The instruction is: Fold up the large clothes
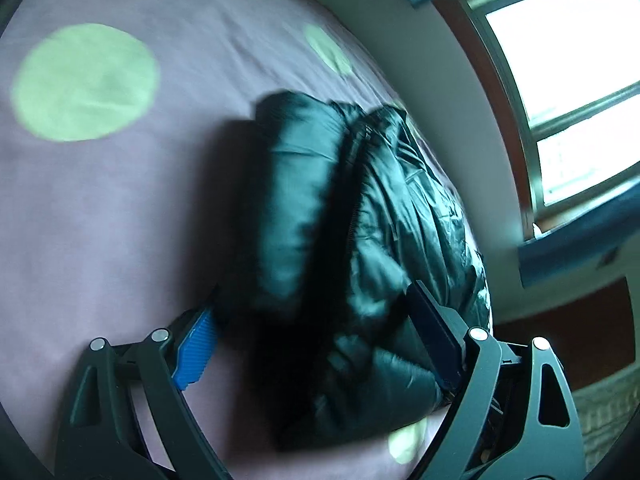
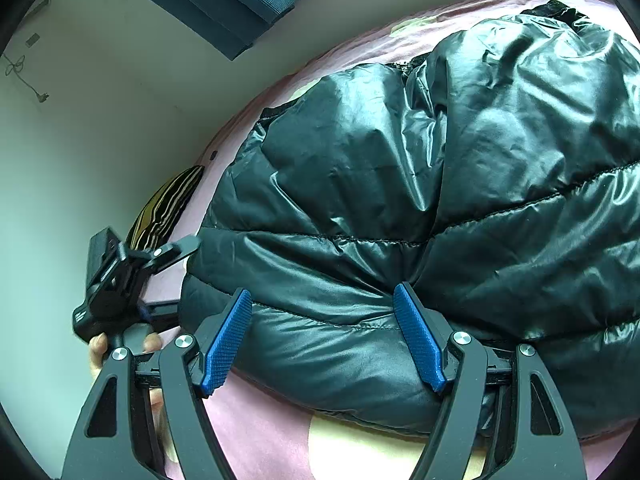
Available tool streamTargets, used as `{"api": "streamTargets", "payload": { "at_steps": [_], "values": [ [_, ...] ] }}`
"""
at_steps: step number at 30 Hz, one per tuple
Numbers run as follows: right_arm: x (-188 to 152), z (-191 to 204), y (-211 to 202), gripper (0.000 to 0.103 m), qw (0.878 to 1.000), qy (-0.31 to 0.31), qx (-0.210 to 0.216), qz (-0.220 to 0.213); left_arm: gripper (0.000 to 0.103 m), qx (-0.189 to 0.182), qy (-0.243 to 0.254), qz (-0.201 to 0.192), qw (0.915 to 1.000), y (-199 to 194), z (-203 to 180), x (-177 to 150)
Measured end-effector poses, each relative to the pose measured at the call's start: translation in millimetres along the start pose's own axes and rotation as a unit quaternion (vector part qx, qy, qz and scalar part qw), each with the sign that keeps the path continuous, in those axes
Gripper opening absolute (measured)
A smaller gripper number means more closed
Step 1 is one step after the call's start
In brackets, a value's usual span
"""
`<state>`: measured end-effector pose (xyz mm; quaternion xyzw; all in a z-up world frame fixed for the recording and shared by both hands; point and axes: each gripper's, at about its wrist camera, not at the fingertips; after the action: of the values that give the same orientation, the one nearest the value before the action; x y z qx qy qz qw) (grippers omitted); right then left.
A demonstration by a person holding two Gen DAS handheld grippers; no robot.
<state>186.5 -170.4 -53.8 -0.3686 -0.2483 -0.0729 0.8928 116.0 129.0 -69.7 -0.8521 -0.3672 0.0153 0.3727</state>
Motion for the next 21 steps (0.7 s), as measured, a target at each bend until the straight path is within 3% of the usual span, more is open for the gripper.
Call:
{"api": "streamTargets", "payload": {
  "at_steps": [2,6,10,14,18,21],
  "values": [
    [0,-1,0,0.073,1.0,0.001,0.001,0.001,0.086,-0.003,-0.009,-0.003,1.0,8,0,6],
    [0,0,-2,0.073,1.0,0.001,-0.001,-0.002,0.067,-0.01,-0.01,0.013,0.9998,23,-7,14],
    [1,10,-18,0.072,1.0,0.006,-0.01,-0.023,0.06,-0.006,0.001,0.016,0.9999,26,-11,15],
    [2,29,-33,0.073,0.998,-0.028,-0.017,-0.055,0.054,-0.012,0.002,0.017,0.9998,23,-9,14],
    [3,20,-3,0.074,1.0,-0.013,0.007,0.001,0.046,-0.006,0.027,0.005,0.9996,14,-21,12],
    [0,7,6,0.073,1.0,0.001,0.018,0.002,0.043,0.003,0.071,-0.013,0.9974,7,-44,7]
  ]
}}
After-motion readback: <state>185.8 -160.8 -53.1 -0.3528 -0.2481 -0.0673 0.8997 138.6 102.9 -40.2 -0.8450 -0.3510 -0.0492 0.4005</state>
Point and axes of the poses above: each gripper's, at about its wrist camera, not at the fingertips, and y roughly the way its jaws point, z to its left, x to its top, and after that the axes turned 4 degrees about -y, right-handed
